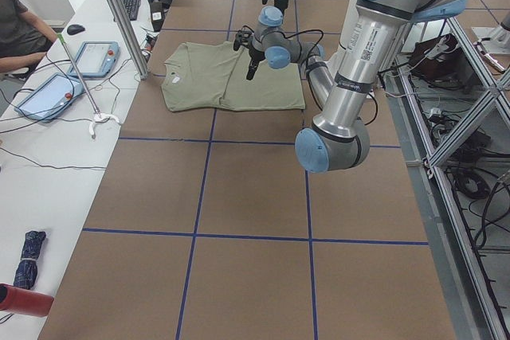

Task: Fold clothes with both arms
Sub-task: 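Grasp the hem corner nearest the robot with the right gripper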

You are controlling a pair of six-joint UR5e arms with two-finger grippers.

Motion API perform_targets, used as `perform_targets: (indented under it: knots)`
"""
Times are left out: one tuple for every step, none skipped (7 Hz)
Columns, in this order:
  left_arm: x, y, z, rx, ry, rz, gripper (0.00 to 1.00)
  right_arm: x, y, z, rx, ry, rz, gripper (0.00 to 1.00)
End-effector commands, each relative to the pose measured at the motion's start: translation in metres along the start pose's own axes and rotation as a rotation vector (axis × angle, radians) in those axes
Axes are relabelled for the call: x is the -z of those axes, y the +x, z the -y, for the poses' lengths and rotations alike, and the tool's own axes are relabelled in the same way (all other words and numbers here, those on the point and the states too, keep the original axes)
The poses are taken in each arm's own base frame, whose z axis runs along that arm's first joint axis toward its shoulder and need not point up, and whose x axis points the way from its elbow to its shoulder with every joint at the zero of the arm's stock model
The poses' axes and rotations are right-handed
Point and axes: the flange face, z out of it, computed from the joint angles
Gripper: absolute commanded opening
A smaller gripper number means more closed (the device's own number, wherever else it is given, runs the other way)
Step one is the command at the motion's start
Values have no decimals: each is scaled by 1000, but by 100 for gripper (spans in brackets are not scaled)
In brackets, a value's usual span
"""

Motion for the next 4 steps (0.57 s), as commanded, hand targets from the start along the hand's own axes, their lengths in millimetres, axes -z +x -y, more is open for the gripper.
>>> perform_targets:
  knots:
    - [3, -1, -1, -3, 2, -1, 100, -12, -18, -27, -29, -31, 6, 100]
    - [4, -1, 0, -2, 4, -3, 100, -17, -20, -34, -24, -45, -3, 100]
    - [3, -3, -1, 5, 1, 1, 100, -20, -21, -35, -23, -48, -6, 99]
    - [6, -2, -2, 13, 3, -5, 100, -27, -19, -40, -16, -58, -19, 99]
